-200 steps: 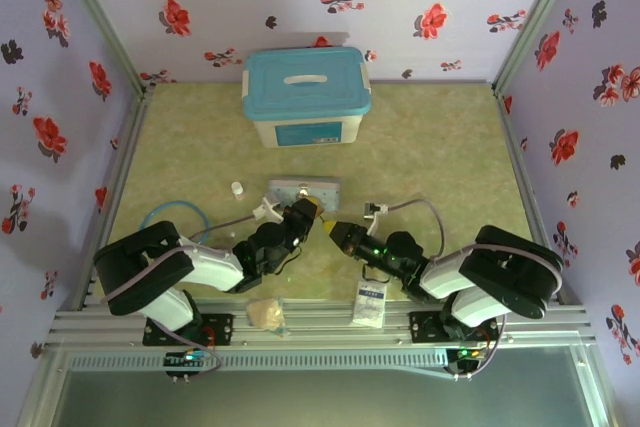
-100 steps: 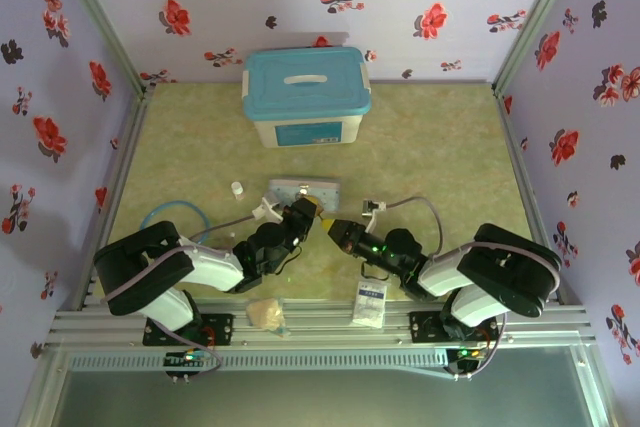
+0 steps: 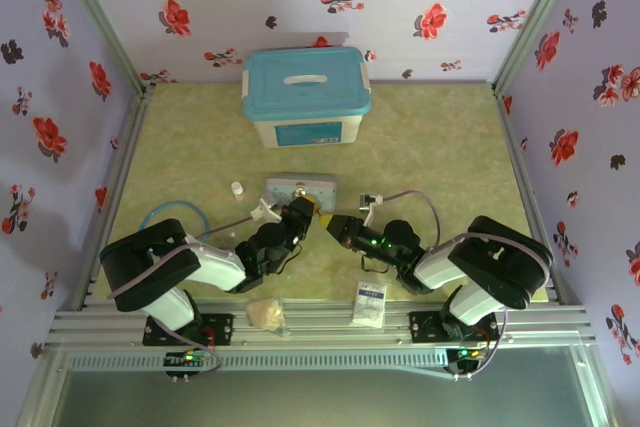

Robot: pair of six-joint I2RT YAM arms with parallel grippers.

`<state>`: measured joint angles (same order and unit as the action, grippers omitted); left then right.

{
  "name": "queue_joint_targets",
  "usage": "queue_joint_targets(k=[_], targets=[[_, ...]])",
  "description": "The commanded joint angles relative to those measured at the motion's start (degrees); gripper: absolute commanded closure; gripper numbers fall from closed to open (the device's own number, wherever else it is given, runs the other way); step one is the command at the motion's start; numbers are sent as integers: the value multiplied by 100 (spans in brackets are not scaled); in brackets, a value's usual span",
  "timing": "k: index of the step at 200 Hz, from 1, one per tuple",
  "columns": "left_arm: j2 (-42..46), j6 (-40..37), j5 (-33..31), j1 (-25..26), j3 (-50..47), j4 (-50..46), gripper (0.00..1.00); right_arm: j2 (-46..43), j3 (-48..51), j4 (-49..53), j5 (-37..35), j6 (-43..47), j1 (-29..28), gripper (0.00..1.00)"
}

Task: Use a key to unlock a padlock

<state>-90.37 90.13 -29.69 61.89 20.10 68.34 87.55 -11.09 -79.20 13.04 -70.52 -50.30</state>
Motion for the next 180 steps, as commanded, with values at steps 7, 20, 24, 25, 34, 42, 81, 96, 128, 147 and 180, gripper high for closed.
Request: queue_joint_targets(k=[7,20,24,25,34,42,81,96,128,147,180], targets=[[-26,32,435,174,117,637,100,-192,-131,-24,379,130,154,100],[-16,20,442,172,130,637,100,-148,-114,-23,679,221,272,100],[-22,30,459,174,134,638,100,-103,-121,-21,798,230,325,100],[-23,35,461,174,135,638,100,-91,-125,-19,824,231,335,100],[-41,65,496,174,140,646,100,8,-147,-23,1005,232,445,100],[-62,77,529,174,161,646,100,92,-156,-25,1086,264,492,100],[-23,139,605,183,161,666,100,220,-222,-19,1270,311,782,100],[-10,141,607,179,161,665,100,278,-268,-19,1311,276,838,100],[-68,181,718,183,209,691,100,590,-450,-25,1414,259,875,100],[-88,205,745,183,205,699,100,789,-551,-25,1562,236,960,100],[-54,172,751,181,174,699,100,1036,-621,-18,1940,102,1243,100]])
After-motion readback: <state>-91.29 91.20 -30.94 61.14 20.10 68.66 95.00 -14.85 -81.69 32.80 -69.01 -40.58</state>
